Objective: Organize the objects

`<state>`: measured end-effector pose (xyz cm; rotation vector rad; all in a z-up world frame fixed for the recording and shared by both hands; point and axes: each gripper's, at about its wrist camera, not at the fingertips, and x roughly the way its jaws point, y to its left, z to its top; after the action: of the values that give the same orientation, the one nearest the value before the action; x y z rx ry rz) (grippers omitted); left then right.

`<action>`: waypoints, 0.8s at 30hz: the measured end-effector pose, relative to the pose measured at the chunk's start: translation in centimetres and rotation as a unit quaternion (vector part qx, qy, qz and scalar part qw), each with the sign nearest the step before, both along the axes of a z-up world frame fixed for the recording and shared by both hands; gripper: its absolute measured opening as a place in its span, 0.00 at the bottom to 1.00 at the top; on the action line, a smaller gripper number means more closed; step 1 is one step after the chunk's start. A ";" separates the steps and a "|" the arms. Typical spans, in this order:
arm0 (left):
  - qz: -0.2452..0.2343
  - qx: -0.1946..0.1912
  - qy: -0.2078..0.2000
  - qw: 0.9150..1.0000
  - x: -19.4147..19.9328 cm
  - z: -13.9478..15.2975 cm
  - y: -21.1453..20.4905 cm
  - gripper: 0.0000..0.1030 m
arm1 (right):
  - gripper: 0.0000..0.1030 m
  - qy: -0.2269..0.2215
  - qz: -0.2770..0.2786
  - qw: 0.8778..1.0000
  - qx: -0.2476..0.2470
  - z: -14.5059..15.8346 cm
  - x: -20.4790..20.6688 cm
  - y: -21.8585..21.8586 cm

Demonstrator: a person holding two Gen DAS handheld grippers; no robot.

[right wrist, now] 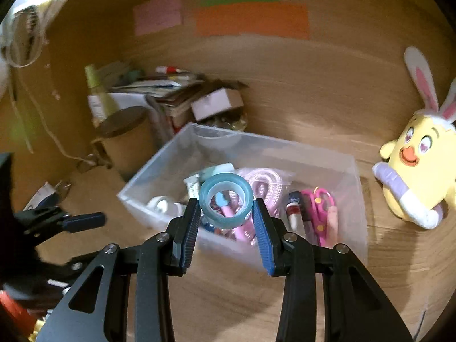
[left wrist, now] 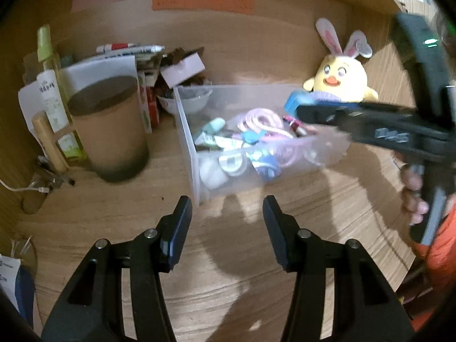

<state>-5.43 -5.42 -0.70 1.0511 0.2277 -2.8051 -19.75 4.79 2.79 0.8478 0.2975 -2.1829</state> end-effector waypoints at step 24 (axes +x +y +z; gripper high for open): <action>0.037 -0.014 0.063 0.997 0.8 2.0 0.5 0.80 | 0.69 0.065 -0.019 0.998 -0.006 1.0 3.4 3.7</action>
<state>-4.66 -4.92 1.25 0.8430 0.2343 -2.8026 -16.37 8.48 3.84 0.7124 0.3346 -2.2779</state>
